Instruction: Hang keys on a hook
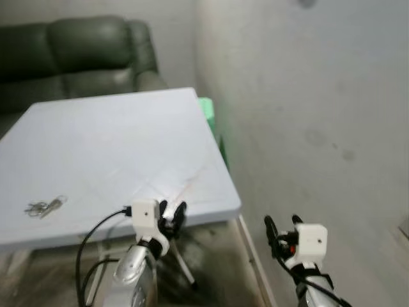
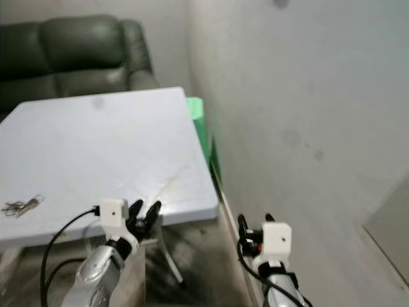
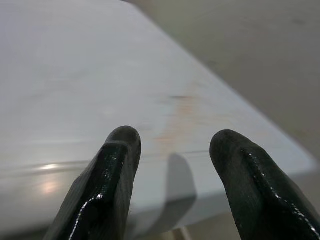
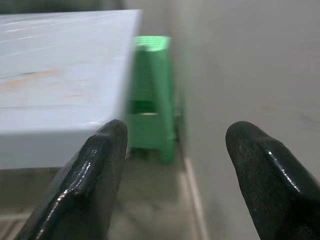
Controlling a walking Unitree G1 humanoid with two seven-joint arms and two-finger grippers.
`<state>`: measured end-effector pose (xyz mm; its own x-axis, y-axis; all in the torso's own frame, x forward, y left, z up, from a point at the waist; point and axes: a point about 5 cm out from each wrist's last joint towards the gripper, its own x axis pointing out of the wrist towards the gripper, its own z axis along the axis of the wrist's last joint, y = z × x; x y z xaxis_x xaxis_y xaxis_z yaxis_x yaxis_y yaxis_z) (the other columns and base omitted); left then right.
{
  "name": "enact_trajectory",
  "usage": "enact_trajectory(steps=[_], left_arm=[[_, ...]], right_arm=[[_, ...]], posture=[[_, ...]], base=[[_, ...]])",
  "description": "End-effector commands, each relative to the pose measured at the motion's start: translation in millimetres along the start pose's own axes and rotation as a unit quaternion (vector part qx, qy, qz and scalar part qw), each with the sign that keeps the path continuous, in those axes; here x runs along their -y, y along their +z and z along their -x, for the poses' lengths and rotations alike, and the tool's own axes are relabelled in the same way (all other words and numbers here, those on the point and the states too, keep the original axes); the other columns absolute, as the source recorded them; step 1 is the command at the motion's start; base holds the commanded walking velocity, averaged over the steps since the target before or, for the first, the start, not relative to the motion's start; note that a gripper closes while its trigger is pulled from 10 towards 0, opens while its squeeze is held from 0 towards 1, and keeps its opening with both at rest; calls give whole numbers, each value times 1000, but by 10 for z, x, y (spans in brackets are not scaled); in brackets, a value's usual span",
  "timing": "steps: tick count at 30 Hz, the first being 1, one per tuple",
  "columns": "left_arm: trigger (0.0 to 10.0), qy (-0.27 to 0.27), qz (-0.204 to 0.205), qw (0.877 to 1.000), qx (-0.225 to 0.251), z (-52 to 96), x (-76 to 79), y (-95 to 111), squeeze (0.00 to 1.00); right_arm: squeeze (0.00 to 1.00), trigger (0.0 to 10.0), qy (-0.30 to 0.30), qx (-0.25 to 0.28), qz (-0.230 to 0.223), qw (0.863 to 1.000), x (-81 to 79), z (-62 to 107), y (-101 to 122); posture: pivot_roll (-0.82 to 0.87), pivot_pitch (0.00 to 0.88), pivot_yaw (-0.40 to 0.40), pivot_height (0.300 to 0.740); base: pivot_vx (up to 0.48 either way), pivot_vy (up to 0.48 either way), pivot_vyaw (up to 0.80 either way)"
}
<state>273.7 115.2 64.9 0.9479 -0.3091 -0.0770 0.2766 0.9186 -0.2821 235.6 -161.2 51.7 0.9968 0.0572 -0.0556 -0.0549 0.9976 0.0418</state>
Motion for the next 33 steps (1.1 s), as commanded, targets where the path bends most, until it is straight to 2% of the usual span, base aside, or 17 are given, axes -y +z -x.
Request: enact_trajectory(steps=[1, 11, 20, 33], left_arm=[[10000, 13, -2, 1000, 4, 7, -65, 54, 0], [10000, 15, 3, 999, 28, -54, -76, 225, 0], [10000, 8, 9, 998, 58, -118, -51, 448, 0], [10000, 15, 25, 998, 58, -108, -96, 466, 0]], right_arm=[[0, 10000, 13, 10, -5, 1000, -68, -53, 59], [0, 10000, 18, 35, -8, 999, -65, -156, 216], [0, 10000, 22, 85, -29, 996, -72, -285, 508], [0, 10000, 30, 84, -32, 996, -99, -276, 532]], posture=[[-23, 0, 2, 740], [-19, 0, -1, 740], [-16, 0, -3, 740], [-14, 0, -7, 740]], base=[[0, 0, 681], [0, 0, 486], [0, 0, 0], [0, 0, 0]])
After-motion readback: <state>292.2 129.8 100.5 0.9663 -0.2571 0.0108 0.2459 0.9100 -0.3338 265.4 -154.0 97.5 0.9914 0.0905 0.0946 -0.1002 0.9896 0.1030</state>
